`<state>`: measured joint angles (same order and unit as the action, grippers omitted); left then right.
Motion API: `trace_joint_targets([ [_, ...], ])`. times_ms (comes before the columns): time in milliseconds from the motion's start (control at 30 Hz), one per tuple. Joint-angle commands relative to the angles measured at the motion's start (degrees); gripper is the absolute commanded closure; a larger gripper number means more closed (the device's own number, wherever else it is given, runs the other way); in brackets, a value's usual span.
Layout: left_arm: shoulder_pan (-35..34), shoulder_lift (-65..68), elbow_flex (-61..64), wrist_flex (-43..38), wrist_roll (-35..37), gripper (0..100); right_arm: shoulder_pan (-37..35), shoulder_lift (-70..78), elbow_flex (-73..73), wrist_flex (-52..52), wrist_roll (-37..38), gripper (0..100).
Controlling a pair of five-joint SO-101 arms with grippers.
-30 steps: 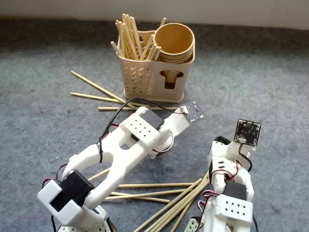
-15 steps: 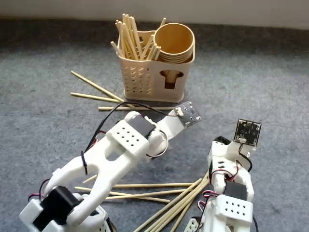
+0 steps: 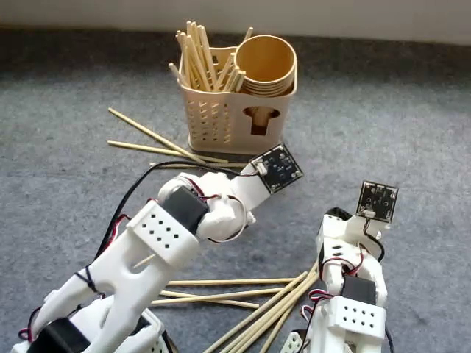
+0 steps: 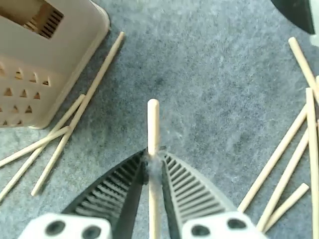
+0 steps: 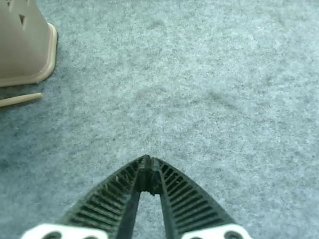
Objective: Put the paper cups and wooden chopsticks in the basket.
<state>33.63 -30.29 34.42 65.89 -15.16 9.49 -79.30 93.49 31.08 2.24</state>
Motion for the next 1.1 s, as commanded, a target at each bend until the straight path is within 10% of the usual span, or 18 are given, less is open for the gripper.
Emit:
trace_joint_targets([
  [0, -1.19, -5.14, -0.84, -0.09, -0.26, 99, 0.22, -0.66, -0.57, -1.54, -0.44, 99.2],
  [1067, -7.69, -12.18, -33.71, -0.18, 3.78, 99, 0.22, -0.66, -0.57, -1.71, -0.26, 99.2],
])
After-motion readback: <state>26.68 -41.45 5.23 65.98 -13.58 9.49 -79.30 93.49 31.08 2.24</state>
